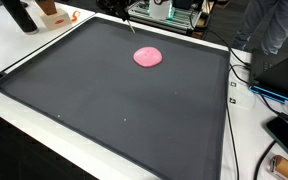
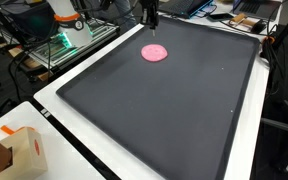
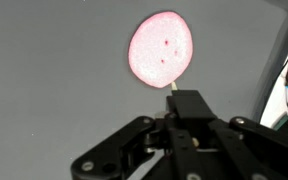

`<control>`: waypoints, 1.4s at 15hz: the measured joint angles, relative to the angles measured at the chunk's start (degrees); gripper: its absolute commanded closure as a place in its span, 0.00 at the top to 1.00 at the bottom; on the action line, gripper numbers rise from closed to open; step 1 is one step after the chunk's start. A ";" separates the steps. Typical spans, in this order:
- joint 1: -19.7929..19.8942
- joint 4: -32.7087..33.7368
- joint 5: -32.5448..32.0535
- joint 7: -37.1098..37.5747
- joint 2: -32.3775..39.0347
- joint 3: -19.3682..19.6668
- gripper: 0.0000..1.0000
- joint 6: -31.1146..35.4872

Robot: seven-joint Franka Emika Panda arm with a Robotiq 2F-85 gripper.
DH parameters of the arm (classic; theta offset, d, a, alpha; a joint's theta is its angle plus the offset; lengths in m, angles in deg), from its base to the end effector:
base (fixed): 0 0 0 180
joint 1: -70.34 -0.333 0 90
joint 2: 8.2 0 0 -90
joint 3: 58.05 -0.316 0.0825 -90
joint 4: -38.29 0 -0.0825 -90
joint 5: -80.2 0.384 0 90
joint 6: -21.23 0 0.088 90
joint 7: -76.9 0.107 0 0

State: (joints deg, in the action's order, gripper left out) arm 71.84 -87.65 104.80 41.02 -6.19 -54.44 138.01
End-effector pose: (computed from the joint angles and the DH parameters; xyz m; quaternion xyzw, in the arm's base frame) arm 0.5158 -0.0227 0.3568 -0.9680 -0.1480 0.0263 0.2008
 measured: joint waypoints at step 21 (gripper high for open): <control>10.88 3.99 12.65 -20.97 15.01 1.31 0.03 -9.84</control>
State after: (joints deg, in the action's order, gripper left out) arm 82.72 -83.66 117.45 20.04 8.83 -53.13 128.17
